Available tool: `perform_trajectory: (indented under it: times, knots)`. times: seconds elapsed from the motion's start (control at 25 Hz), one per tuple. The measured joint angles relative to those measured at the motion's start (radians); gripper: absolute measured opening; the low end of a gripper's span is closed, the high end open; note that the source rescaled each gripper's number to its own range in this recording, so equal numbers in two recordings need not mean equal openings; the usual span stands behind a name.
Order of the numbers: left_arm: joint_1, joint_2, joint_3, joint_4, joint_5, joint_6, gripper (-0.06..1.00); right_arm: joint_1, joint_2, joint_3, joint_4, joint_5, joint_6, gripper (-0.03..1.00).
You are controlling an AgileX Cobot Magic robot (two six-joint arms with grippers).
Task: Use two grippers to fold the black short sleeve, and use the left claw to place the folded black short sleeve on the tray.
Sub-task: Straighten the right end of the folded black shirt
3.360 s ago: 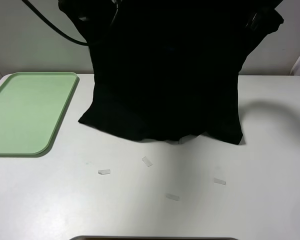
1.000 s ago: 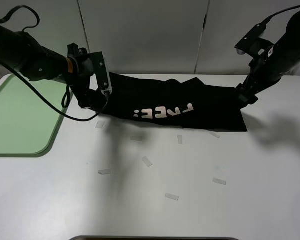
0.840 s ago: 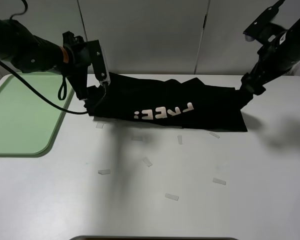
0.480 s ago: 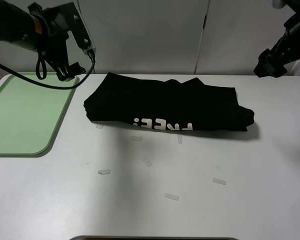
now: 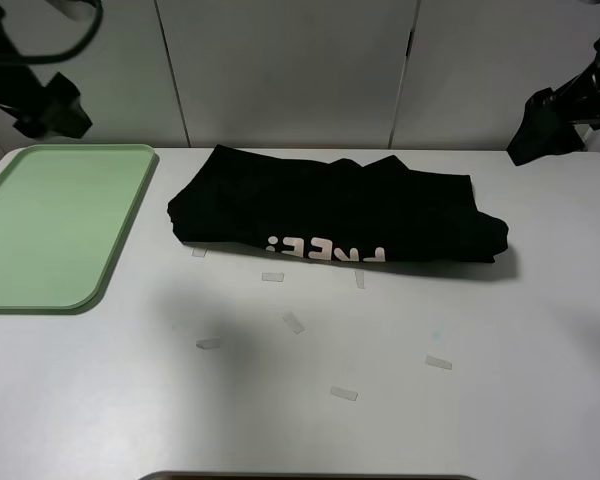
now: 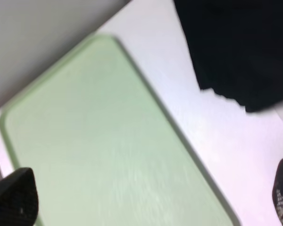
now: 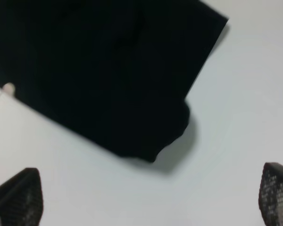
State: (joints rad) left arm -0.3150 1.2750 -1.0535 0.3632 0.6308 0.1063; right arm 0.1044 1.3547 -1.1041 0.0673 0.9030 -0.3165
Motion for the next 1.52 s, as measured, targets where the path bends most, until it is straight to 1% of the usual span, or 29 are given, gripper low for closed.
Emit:
perform_trajectory:
  times: [0.12,0.28,0.44,0.68,0.88,1.08,1.16,1.28,1.52]
  knots:
    - [0.000,-0.100,0.000,-0.012,0.125,-0.058,0.99,0.000,-0.014,0.000,0.019,0.050,0.017,1.00]
    - [0.000,-0.239,0.000,-0.064,0.256,-0.085,0.99,0.000,-0.031,0.000,0.040,0.099,0.025,1.00]
    - [0.000,-0.388,0.033,-0.122,0.319,-0.092,0.98,0.000,-0.039,0.000,0.069,0.137,0.028,1.00]
    - [0.000,-0.700,0.205,-0.174,0.375,-0.096,0.98,0.000,-0.039,0.000,0.086,0.154,0.029,1.00]
    - [0.000,-0.986,0.345,-0.251,0.380,-0.100,0.98,0.000,-0.039,0.000,0.086,0.154,0.029,1.00]
    - [0.000,-1.189,0.472,-0.325,0.385,-0.100,0.98,0.000,-0.039,0.000,0.086,0.154,0.029,1.00]
    - [0.000,-1.239,0.511,-0.344,0.387,-0.100,0.98,0.000,-0.039,0.000,0.086,0.154,0.029,1.00]
    - [0.000,-1.277,0.552,-0.363,0.419,-0.100,0.98,0.000,-0.039,0.000,0.086,0.152,0.029,1.00]
    - [0.000,-1.277,0.560,-0.363,0.427,-0.101,0.97,0.000,-0.039,0.000,0.087,0.121,0.047,1.00]
